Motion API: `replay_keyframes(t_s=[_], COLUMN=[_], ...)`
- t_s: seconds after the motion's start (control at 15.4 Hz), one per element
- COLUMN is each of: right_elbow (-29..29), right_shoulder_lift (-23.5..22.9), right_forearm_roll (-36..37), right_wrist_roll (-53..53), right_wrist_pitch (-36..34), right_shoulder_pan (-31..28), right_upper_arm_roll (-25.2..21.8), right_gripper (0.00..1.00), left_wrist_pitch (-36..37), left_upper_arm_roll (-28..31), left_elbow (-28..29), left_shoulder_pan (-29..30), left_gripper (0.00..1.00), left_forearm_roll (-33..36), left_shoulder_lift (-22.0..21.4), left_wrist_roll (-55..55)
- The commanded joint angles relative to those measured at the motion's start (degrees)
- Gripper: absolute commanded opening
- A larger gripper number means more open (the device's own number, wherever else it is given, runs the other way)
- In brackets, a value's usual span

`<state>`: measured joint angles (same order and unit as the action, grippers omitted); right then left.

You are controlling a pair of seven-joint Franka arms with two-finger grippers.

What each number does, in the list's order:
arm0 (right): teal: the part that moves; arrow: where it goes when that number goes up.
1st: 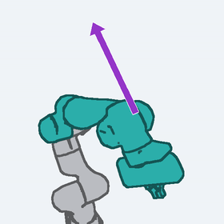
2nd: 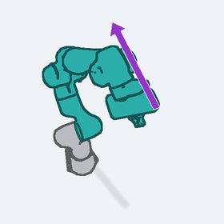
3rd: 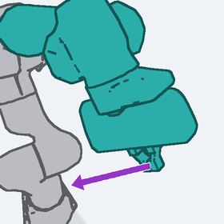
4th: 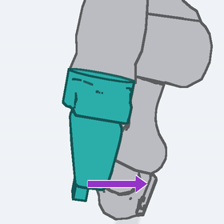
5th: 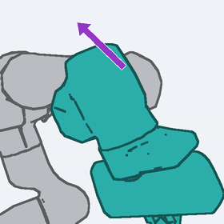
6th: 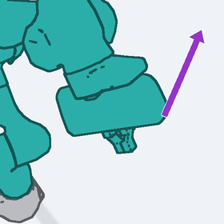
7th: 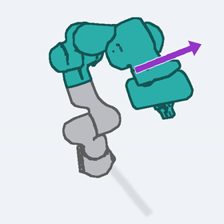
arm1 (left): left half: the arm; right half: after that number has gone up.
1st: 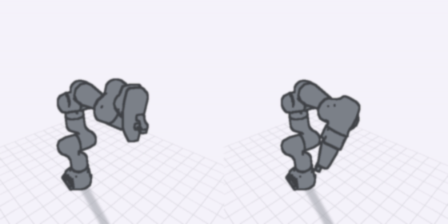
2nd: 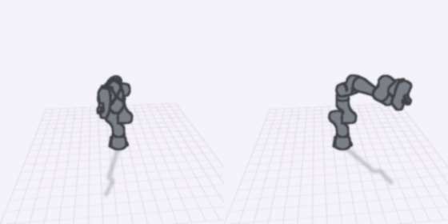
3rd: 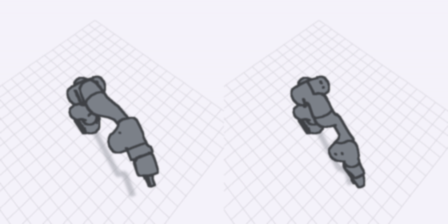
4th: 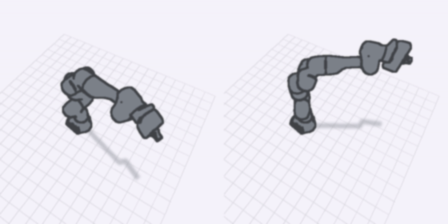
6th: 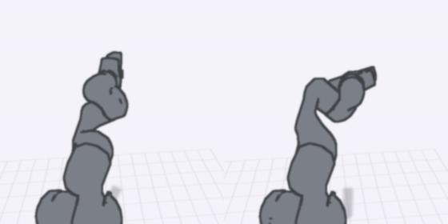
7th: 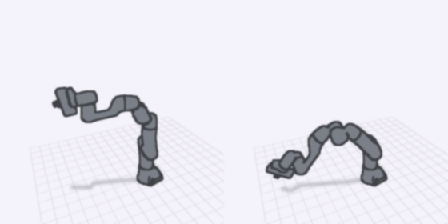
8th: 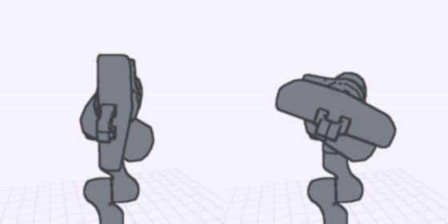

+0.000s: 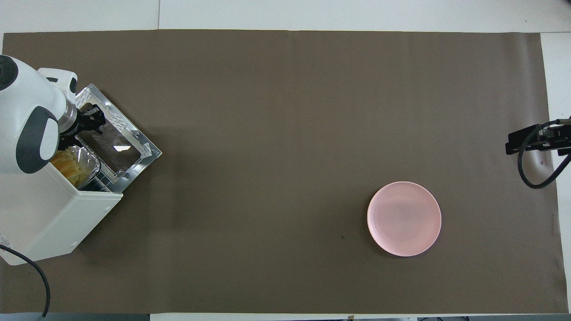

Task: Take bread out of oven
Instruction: 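Grasp the foil tray edge with the left gripper and pull it out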

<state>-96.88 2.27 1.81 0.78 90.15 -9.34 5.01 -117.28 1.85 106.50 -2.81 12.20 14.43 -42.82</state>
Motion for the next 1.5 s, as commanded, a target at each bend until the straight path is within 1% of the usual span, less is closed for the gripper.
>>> replay_keyframes(t_s=[0.0,0.07,0.13,0.2,0.33,0.52,0.65,0.91,1.11,1.24,1.43], right_elbow=[-1.0,-1.0,-1.0,-1.0,-1.0,-1.0,-1.0,-1.0,-1.0,-1.0,-1.0], right_shoulder_lift=[1.0,1.0,1.0,1.0,1.0,1.0,1.0,1.0,1.0,1.0,1.0], right_forearm_roll=[0.4,0.3,0.4,0.4,0.4,0.3,0.4,0.4,0.4,0.4,0.4], right_wrist_roll=[1.0,1.0,1.0,1.0,1.0,1.0,1.0,1.0,1.0,1.0,1.0], right_wrist_pitch=[-0.2,-0.2,-0.2,-0.2,-0.2,-0.2,-0.2,-0.2,-0.2,-0.2,-0.2], right_shoulder_pan=[-0.5,-0.5,-0.5,-0.5,-0.5,-0.5,-0.5,-0.5,-0.5,-0.5,-0.5], right_upper_arm_roll=[0.4,0.5,0.4,0.4,0.4,0.5,0.4,0.4,0.4,0.4,0.4], right_gripper=[1.0,1.0,1.0,1.0,1.0,1.0,1.0,1.0,1.0,1.0,1.0], left_wrist_pitch=[-1.5,-1.5,-1.6,-1.4,-0.9,2.3,3.8,4.0,3.6,3.8,3.3], left_upper_arm_roll=[-0.3,-0.3,-0.3,-0.3,-0.3,-0.6,-0.7,-0.6,-0.5,-0.6,-0.4], left_elbow=[3.2,3.9,4.6,4.9,3.4,-4.4,-8.7,-11.2,-14.3,-15.1,-15.5], left_shoulder_pan=[0.4,0.5,0.6,1.0,0.3,-0.3,-3.1,-9.5,-12.1,-14.2,-18.4], left_gripper=[0.35,0.3,0.21,0.0,0.0,0.0,0.0,0.0,0.0,0.0,0.0], left_forearm_roll=[1.7,1.8,2.8,4.0,4.1,4.1,2.8,-4.6,-10.6,-11.6,-13.2], left_shoulder_lift=[-1.7,-1.9,-2.1,-2.2,-1.9,0.4,2.2,3.1,4.7,5.0,5.2], left_wrist_roll=[-0.3,0.0,0.4,0.5,0.5,0.6,0.4,-1.1,-7.1,-10.9,-12.8])
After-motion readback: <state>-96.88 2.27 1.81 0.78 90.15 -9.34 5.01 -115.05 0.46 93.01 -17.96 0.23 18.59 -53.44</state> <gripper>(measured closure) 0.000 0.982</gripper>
